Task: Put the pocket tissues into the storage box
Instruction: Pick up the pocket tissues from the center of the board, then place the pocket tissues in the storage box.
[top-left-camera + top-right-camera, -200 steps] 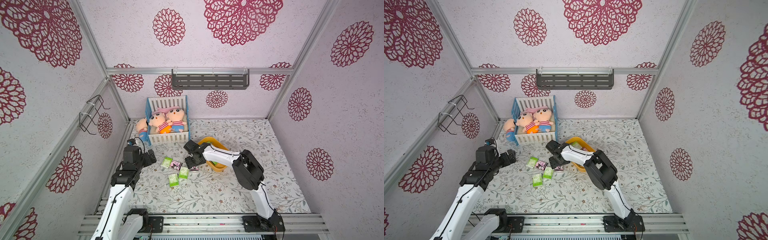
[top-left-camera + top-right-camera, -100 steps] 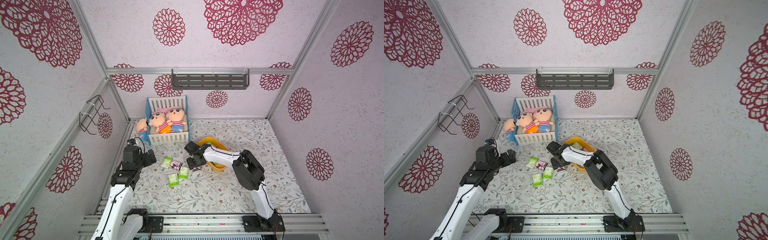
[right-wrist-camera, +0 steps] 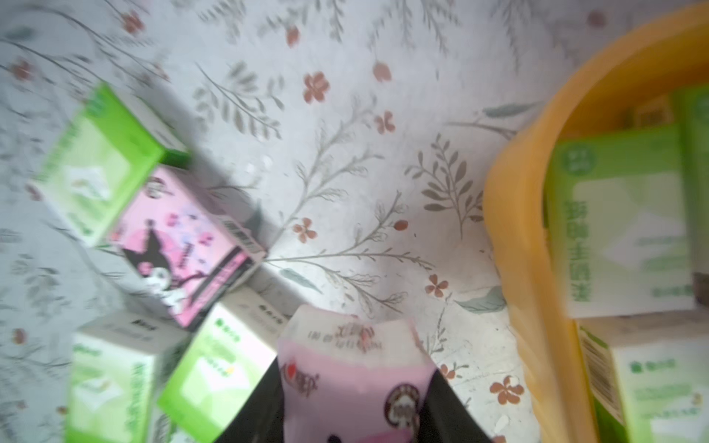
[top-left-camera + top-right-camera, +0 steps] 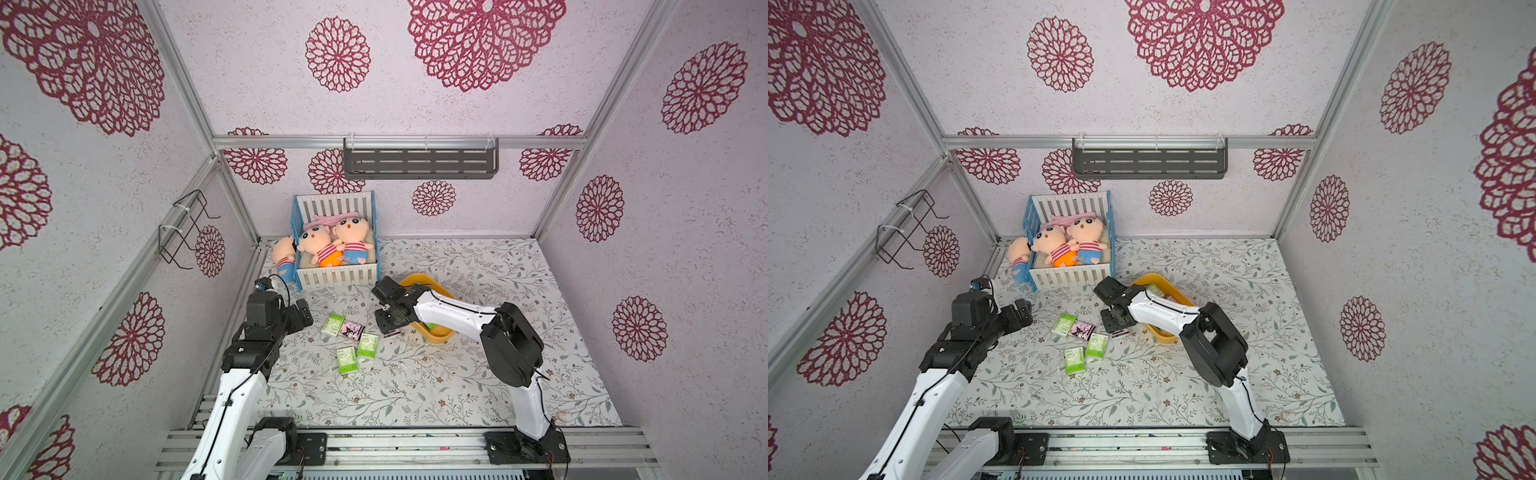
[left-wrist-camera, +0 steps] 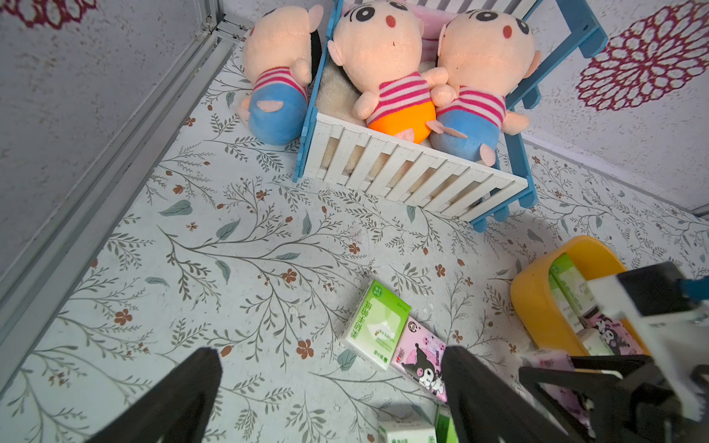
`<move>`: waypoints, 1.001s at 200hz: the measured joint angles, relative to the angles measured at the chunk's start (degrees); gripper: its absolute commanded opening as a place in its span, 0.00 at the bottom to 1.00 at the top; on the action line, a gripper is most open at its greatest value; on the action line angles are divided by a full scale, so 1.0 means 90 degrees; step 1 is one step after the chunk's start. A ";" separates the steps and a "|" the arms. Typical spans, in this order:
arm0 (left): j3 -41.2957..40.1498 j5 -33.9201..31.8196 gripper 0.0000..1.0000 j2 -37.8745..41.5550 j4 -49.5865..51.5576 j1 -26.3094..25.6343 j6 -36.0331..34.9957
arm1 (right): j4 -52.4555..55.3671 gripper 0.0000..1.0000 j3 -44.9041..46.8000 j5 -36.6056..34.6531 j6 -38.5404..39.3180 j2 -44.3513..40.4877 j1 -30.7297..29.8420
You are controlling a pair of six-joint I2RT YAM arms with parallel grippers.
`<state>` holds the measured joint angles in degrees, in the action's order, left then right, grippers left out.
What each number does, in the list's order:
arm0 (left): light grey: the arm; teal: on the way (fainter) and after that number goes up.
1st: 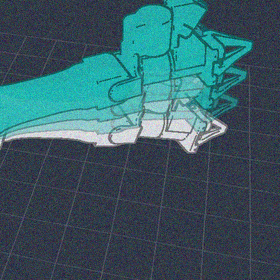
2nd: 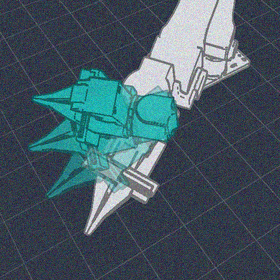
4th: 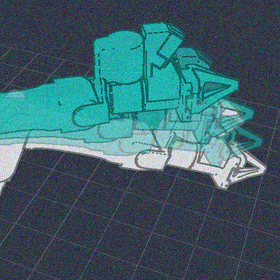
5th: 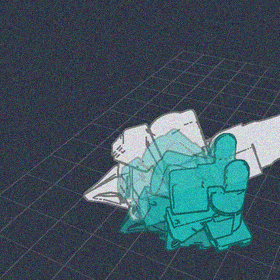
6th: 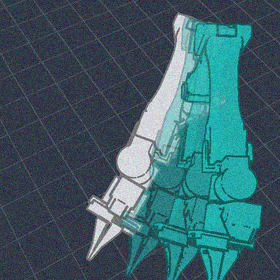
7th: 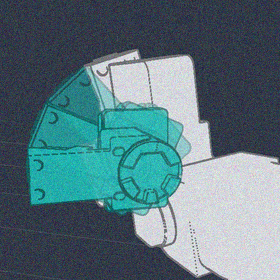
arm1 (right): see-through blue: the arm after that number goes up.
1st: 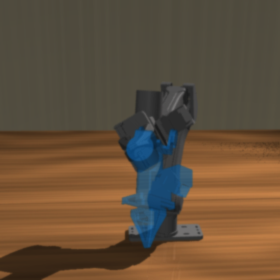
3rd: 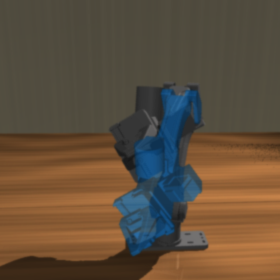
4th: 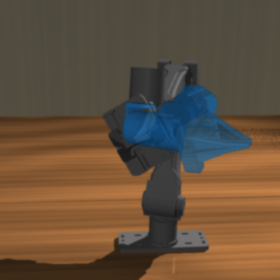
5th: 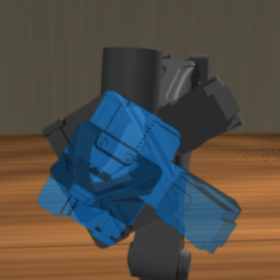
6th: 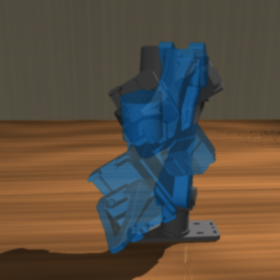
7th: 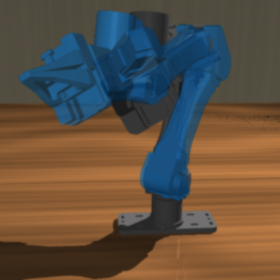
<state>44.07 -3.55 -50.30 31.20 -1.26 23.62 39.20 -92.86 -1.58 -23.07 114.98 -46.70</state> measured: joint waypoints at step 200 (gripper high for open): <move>0.0000 0.0000 0.97 0.0002 0.0000 -0.0012 -0.0002 | -0.0202 0.48 0.2463 -0.0712 0.0350 -0.1421 0.2285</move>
<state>44.07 -3.55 -50.28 31.20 -1.37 23.59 37.39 -70.70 -7.99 -19.92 102.19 -26.13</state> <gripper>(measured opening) 0.971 0.477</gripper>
